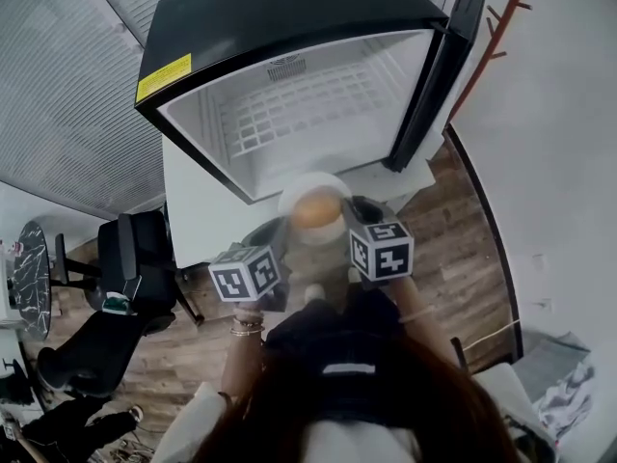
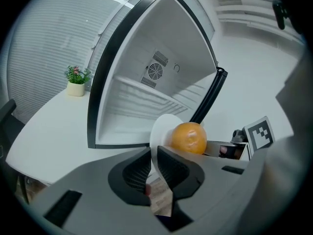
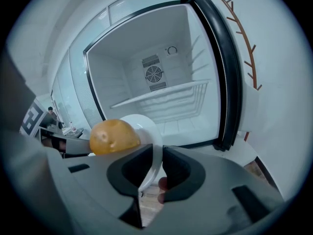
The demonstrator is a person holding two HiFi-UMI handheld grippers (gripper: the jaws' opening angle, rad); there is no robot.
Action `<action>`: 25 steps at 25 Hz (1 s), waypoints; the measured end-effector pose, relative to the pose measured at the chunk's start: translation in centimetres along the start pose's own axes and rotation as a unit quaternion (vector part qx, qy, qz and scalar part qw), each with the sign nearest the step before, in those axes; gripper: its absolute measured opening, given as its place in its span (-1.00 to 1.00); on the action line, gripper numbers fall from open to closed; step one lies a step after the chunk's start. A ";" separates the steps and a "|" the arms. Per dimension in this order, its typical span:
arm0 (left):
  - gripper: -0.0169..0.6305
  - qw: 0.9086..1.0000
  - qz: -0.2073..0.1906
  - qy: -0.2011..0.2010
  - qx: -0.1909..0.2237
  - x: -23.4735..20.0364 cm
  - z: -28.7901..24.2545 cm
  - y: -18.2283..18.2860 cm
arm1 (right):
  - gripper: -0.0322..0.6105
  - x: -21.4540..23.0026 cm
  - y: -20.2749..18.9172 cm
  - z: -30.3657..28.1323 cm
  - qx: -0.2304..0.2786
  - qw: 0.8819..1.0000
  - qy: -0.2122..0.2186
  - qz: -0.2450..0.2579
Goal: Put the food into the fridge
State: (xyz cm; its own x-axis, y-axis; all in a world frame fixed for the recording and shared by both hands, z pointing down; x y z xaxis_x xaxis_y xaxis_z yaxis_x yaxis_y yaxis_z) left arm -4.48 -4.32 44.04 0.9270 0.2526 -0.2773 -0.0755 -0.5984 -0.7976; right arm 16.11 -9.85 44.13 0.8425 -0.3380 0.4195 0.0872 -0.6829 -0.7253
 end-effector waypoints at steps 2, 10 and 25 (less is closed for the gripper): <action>-0.84 1.000 0.001 0.007 0.000 0.2 -0.1 0.3 | -0.71 0.2 0.5 -0.1 0.000 1.000 0.006 0.003; -0.84 1.000 0.002 0.025 0.014 1.1 -0.4 2.0 | -0.71 0.7 3.0 -0.7 0.001 1.000 0.026 0.013; -0.84 0.996 0.016 0.072 0.041 2.5 -1.5 4.3 | -0.71 1.8 6.7 -1.8 0.006 0.996 0.066 0.052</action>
State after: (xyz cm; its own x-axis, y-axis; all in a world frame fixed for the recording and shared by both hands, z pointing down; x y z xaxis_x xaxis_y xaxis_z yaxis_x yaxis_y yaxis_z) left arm -1.94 -7.42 40.69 0.9662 0.1194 -0.2286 -0.1303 -0.5386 -0.8324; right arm 17.24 -16.23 41.00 0.7705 -0.4888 0.4091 0.0097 -0.6328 -0.7743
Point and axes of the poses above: the fingertips, and each gripper's own axes: z backward along the fingers, x to its right, y out of its top, the point moved 8 cm from there along z, backward along the fingers, and after that the axes turned 12 degrees about -z, right-handed, at the moved point
